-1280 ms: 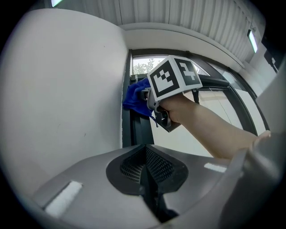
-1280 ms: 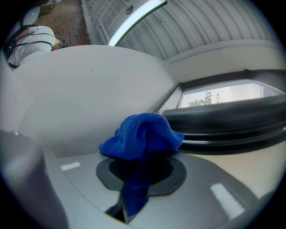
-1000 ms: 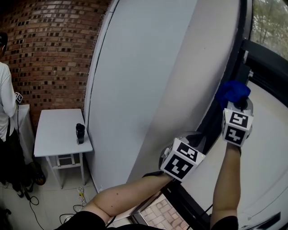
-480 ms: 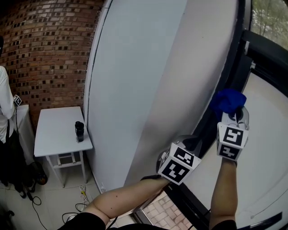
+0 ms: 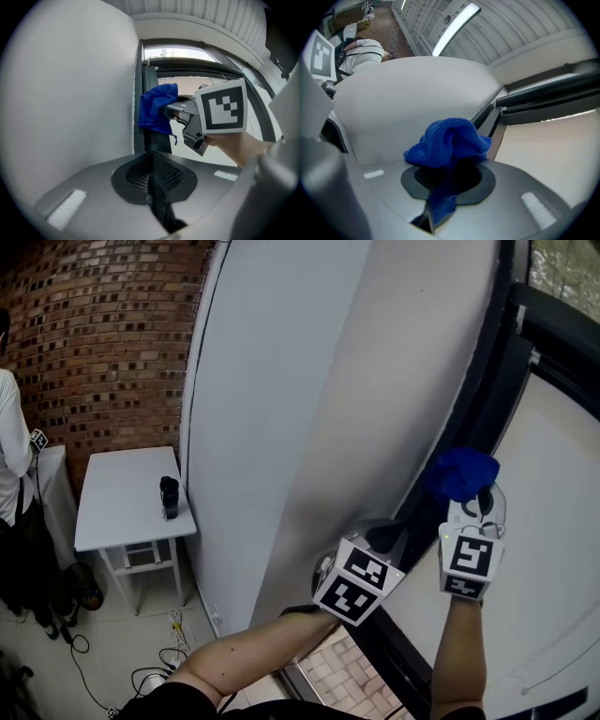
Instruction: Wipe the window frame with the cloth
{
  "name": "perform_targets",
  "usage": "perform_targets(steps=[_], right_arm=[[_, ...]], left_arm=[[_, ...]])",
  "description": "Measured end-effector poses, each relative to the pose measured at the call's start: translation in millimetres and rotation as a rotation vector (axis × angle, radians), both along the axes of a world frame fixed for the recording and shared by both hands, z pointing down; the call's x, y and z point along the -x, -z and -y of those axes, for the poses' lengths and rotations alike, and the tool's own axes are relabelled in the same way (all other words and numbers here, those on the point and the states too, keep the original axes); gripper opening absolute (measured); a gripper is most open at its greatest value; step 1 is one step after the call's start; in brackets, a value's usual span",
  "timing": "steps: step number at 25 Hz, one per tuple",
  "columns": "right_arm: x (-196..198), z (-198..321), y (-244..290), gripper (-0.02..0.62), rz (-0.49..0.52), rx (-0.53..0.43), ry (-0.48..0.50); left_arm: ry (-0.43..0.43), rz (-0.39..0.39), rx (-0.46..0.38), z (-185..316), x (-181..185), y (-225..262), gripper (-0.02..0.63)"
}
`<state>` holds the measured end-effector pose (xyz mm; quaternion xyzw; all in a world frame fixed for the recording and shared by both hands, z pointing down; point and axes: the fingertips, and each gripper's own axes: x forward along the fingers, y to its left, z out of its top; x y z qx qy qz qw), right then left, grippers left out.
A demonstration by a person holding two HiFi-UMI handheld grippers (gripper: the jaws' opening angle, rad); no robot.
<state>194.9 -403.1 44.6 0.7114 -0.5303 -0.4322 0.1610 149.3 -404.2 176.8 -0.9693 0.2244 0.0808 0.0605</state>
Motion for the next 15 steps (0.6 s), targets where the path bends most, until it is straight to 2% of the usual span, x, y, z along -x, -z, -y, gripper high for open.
perform_targets(steps=[4, 8, 15], right_arm=[[-2, 1, -22, 0.074, -0.028, 0.023, 0.003], [-2, 2, -46, 0.074, -0.019, 0.049, 0.011], [4, 0, -85, 0.074, -0.001, 0.1, 0.01]], left_arm=[[0.035, -0.014, 0.041, 7, 7, -14, -0.006], [0.031, -0.029, 0.075, 1, 13, -32, -0.006], [0.066, -0.003, 0.098, -1, 24, -60, -0.006]])
